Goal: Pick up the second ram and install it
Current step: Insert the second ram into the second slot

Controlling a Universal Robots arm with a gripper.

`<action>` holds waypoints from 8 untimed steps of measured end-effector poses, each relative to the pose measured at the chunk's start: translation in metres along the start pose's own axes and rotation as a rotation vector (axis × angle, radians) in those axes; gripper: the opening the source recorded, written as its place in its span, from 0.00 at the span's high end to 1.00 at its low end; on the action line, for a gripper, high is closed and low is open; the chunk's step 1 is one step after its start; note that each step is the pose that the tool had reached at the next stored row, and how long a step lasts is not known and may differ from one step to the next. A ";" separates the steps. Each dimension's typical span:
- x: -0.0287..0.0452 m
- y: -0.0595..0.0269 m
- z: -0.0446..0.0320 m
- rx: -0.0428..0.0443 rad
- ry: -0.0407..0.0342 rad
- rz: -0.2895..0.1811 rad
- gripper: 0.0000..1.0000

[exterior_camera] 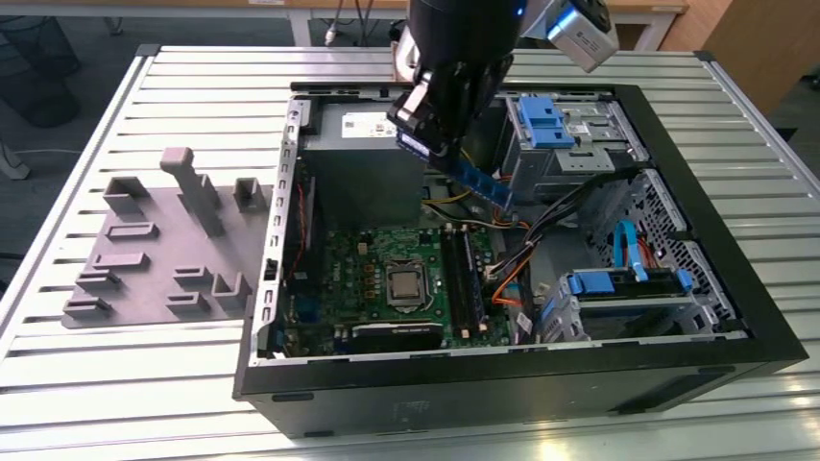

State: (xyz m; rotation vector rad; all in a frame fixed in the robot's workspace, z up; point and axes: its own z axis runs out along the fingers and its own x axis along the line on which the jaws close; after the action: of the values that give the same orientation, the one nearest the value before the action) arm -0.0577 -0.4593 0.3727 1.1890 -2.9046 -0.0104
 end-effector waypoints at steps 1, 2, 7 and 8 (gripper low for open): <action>0.0000 0.0000 0.0001 0.0002 0.0001 0.014 0.86; 0.0000 0.0000 0.0002 0.0004 0.0002 0.027 0.86; 0.0000 0.0000 0.0004 0.0006 0.0002 0.060 0.86; 0.0000 0.0000 0.0003 0.0006 0.0002 0.060 0.86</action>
State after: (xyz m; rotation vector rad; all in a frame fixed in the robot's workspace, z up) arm -0.0577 -0.4593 0.3723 1.1008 -2.9390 -0.0092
